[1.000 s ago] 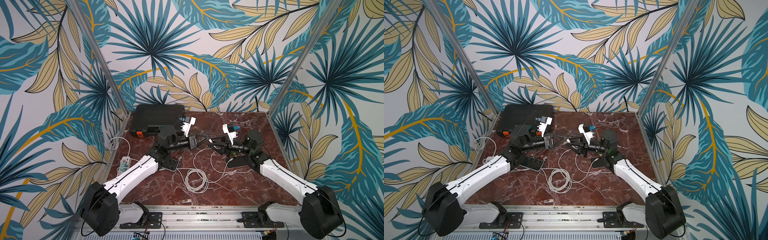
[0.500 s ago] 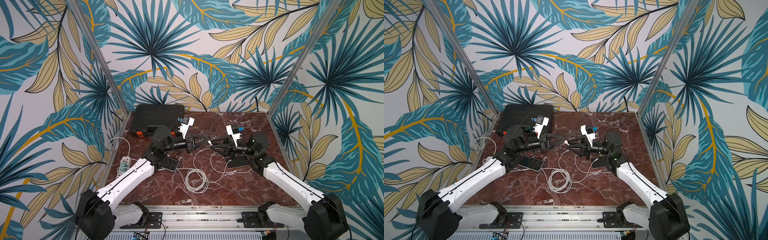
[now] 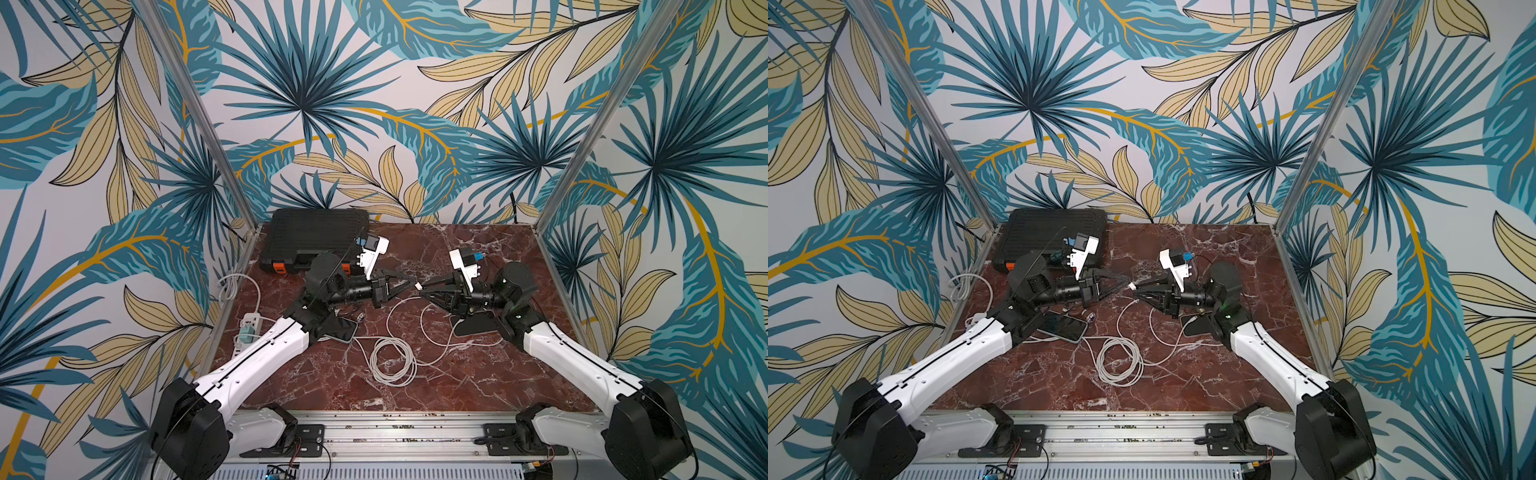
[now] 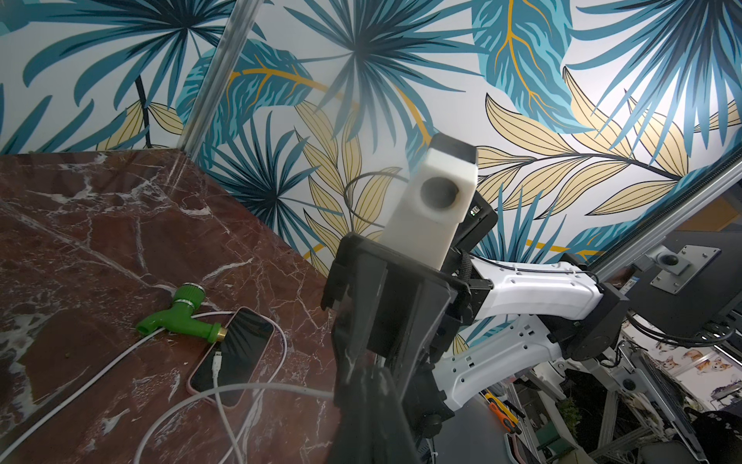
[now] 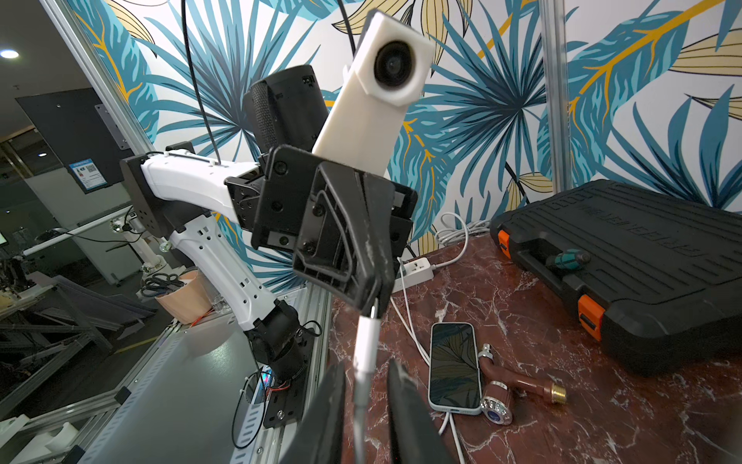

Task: Plug the charging cable into the phone
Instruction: Pick up the charging cable from the center of the board.

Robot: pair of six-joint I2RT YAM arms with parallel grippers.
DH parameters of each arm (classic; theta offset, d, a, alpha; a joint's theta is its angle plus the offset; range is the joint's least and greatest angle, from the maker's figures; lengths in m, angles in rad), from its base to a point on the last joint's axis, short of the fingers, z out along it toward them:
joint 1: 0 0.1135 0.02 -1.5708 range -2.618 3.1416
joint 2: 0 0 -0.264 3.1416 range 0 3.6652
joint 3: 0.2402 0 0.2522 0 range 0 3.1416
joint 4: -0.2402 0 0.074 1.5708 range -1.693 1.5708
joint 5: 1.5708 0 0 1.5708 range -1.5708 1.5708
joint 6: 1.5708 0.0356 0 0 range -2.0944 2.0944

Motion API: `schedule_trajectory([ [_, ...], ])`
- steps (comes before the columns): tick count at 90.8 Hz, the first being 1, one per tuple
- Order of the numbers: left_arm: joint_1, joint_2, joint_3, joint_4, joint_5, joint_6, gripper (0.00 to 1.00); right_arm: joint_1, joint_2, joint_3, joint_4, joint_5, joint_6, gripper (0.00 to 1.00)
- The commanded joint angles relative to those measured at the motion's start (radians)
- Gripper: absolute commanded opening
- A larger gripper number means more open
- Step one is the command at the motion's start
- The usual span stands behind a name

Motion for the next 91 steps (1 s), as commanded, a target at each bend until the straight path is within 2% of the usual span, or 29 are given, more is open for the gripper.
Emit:
schedule_trajectory([
  [1, 0.005, -0.007, -0.009, 0.033, 0.014, 0.007, 0.0, 0.004, 0.015, 0.013, 0.031, -0.033, 0.025, 0.21],
  [11, 0.004, -0.006, -0.013, 0.035, 0.014, 0.007, 0.0, 0.005, 0.013, 0.01, 0.048, -0.035, 0.033, 0.2],
  [29, 0.005, -0.002, -0.021, 0.047, 0.016, 0.001, 0.0, 0.004, 0.007, 0.006, 0.07, -0.042, 0.047, 0.26],
  [39, 0.004, -0.001, -0.022, 0.061, 0.015, -0.009, 0.0, 0.006, 0.009, 0.008, 0.07, -0.047, 0.051, 0.27],
  [67, 0.005, 0.005, -0.028, 0.082, 0.023, -0.023, 0.0, 0.004, 0.018, 0.015, 0.087, -0.061, 0.067, 0.21],
  [91, 0.005, 0.016, -0.041, 0.111, 0.031, -0.033, 0.0, 0.005, 0.024, 0.025, 0.105, -0.077, 0.08, 0.12],
])
